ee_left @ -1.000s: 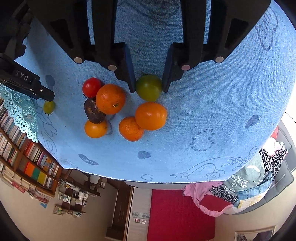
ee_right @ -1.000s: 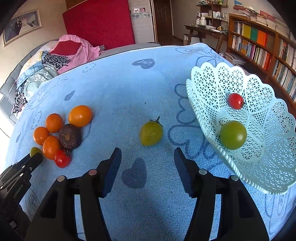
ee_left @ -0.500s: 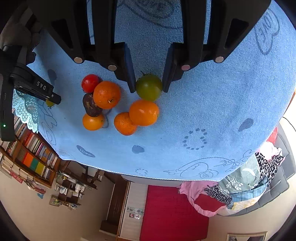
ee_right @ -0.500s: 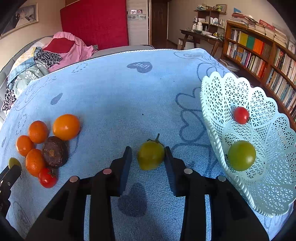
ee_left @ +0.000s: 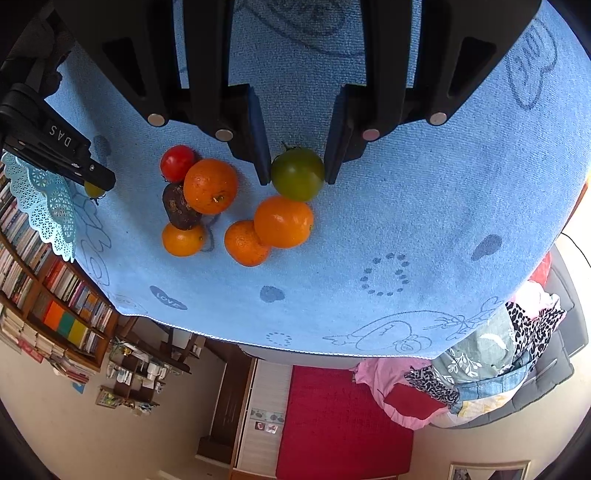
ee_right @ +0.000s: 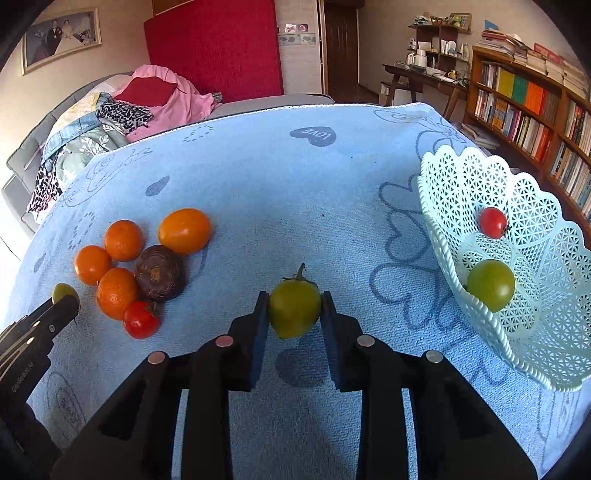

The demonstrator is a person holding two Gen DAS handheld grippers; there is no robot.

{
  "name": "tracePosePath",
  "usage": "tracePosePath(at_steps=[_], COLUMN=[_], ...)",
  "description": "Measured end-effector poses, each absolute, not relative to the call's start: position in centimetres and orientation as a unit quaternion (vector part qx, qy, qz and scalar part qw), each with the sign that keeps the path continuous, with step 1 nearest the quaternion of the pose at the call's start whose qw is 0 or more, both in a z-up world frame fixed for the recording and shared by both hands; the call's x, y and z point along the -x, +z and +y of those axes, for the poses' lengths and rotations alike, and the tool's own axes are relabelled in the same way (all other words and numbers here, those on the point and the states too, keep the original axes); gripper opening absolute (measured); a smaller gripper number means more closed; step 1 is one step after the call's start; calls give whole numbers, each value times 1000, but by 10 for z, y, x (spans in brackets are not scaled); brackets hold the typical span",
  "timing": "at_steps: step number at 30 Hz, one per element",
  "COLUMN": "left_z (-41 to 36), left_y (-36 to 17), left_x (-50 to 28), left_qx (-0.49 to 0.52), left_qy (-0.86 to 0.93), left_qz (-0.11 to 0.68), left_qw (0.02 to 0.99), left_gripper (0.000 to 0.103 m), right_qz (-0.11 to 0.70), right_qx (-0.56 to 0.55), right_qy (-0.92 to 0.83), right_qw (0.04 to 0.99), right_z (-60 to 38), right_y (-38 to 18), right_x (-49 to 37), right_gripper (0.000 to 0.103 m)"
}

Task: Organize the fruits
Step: 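Grasp the dark green tomato with the left tool while the right grasps the yellow-green tomato, then carry both held tomatoes toward the white lace basket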

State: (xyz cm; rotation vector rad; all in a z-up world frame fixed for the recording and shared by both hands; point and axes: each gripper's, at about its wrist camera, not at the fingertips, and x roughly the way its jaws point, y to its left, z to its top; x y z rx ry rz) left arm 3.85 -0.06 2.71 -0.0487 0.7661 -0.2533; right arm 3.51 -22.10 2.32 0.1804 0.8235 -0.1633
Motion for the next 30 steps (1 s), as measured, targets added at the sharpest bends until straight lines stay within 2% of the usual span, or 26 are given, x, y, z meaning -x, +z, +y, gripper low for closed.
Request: tracePosePath(at_steps=[30], left_z=[7], left_y=[45], left_x=[-21], left_qx=[42], left_qy=[-150], left_qz=[360], left_qw=[920], left_gripper=[30], right_qz=[344], right_qx=[-142], right_qy=[-59], right_qw=[926], right_z=[-235], right_y=[72], right_x=[22], right_gripper=[28])
